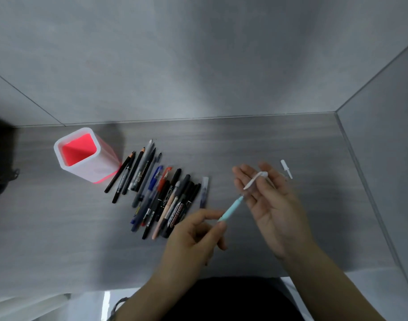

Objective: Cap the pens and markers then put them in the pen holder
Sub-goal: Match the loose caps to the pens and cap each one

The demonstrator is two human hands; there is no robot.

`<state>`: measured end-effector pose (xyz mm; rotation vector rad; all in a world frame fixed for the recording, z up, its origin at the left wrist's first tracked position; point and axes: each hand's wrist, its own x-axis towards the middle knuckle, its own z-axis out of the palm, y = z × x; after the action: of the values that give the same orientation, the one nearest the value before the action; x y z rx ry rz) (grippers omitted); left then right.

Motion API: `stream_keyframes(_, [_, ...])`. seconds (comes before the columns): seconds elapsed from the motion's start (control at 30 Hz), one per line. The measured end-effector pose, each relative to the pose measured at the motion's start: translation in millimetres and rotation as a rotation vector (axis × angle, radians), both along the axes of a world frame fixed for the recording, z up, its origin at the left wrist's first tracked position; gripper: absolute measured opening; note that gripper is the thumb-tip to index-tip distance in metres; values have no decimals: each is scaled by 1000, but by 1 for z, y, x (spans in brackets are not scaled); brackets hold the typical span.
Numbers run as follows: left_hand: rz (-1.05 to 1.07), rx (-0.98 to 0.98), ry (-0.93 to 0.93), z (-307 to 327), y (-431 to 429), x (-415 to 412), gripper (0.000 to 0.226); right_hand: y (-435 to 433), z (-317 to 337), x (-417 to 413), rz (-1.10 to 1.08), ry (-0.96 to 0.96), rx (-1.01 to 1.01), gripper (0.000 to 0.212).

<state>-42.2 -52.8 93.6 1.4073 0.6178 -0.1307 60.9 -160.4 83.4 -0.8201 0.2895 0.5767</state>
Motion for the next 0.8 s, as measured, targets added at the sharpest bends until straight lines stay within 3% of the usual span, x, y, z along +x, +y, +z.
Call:
stream_keyframes(0.17, [-13,50,13,0,0,1,18,2,3,-8,25,-47,-54,44])
stream_keyframes(0.3, [5,130,-10,5,-1,4,12,4,2,-22,133,-76,-96,22])
stream_keyframes(0.4, [20,79,8,10,-2,6,9,5,0,-28,132,-106,-112,28])
stream_keyframes(0.5, [51,-138,78,15,-2,6,13,6,2,-29,142,-143,-132,40])
stream_keyframes(0.6, [68,-539,179,17,0,6,16,6,0,-29,155,-176,-116,37])
stream_keyframes(0.67, [66,-670,218,13,3,6,15,6,-3,-26,180,-187,-129,34])
stream_keyframes(0.73, [17,-451,232,3,9,6,14,5,-14,-22,250,-187,-229,18])
stream_keyframes(0.8, [-91,27,204,-13,16,6,12,5,-31,-18,338,-180,-402,12])
